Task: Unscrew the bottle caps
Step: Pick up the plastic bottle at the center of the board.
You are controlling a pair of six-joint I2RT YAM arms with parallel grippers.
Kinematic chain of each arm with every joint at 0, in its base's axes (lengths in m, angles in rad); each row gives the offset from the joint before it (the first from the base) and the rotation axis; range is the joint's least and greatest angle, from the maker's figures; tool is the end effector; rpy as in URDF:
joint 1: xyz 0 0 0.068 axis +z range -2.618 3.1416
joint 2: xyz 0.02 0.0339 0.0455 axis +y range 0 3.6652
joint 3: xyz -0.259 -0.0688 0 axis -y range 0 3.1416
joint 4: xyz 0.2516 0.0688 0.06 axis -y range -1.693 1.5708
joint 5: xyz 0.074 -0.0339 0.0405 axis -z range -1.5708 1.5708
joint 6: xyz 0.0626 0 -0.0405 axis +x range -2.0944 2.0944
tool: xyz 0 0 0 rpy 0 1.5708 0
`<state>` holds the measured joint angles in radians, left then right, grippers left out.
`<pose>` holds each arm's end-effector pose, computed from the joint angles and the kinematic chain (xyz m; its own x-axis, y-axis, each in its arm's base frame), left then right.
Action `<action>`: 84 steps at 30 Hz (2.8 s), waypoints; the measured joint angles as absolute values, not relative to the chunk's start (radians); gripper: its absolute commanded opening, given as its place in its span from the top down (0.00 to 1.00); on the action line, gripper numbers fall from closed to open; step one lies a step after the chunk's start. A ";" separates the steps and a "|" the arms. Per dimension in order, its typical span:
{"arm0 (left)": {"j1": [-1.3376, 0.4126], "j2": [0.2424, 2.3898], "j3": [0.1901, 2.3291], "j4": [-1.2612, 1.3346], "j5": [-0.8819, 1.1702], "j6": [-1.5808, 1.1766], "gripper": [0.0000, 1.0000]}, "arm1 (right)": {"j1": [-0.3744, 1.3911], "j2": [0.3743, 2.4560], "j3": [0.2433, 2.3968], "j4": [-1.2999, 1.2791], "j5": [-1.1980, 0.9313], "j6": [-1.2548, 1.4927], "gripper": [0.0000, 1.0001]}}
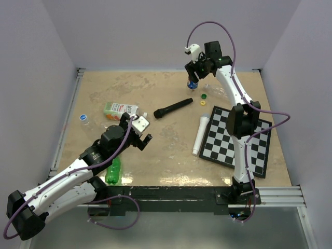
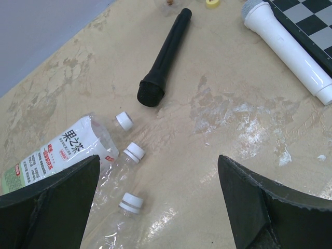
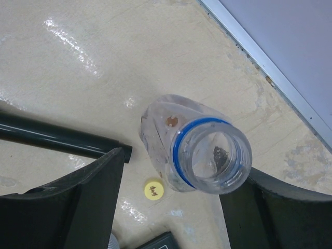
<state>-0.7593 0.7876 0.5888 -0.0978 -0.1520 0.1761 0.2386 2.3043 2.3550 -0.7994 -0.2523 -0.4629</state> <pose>0.1702 -0.1485 0.2665 -0.1079 0.3412 -0.9338 0.6037 0.7688 0.2111 0.5212 0.1429 0.2869 -0.4103 -0.5448 -0.7314 -0.6591 0.7314 -0.1751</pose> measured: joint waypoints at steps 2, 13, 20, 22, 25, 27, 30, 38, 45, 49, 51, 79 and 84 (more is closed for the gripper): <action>-0.759 0.788 0.589 -0.097 -0.152 0.176 0.00 | 0.236 2.304 2.355 -0.799 -0.253 -0.463 0.27; -0.759 0.788 0.589 -0.098 -0.152 0.176 0.00 | 0.234 2.233 2.354 -0.799 -0.253 -0.463 0.25; -0.759 0.787 0.589 -0.097 -0.152 0.175 0.00 | 0.232 2.133 2.330 -0.799 -0.252 -0.464 0.24; -0.759 0.787 0.589 -0.098 -0.151 0.175 0.00 | 0.230 2.082 2.296 -0.797 -0.252 -0.466 0.24; -0.759 0.787 0.589 -0.098 -0.149 0.175 0.00 | 0.228 1.987 2.222 -0.789 -0.252 -0.471 0.24; -0.759 0.787 0.589 -0.098 -0.146 0.174 0.00 | 0.228 1.915 2.163 -0.780 -0.253 -0.472 0.22; -0.752 0.787 0.589 -0.098 -0.142 0.167 0.00 | 0.228 1.793 2.039 -0.739 -0.258 -0.476 0.18; -0.726 0.777 0.599 -0.098 -0.139 0.110 0.00 | 0.215 1.387 1.622 -0.562 -0.378 -0.502 0.02; -0.720 0.746 0.617 -0.071 -0.092 -0.075 0.00 | 0.207 1.118 1.159 -0.284 -0.733 -0.474 0.02; -0.720 0.729 0.650 -0.086 -0.077 -0.177 0.00 | 0.208 1.167 1.013 -0.176 -0.900 -0.427 0.02; -0.720 0.721 0.693 -0.126 -0.083 -0.205 0.00 | 0.207 1.195 0.989 -0.160 -0.948 -0.403 0.02; -0.502 0.781 0.872 -0.452 -0.716 -0.233 0.10 | 0.207 1.211 0.988 -0.101 -1.145 -0.382 0.02; -0.256 0.812 0.880 -0.429 -0.624 -0.224 0.13 | 0.207 1.227 0.988 -0.107 -1.145 -0.385 0.02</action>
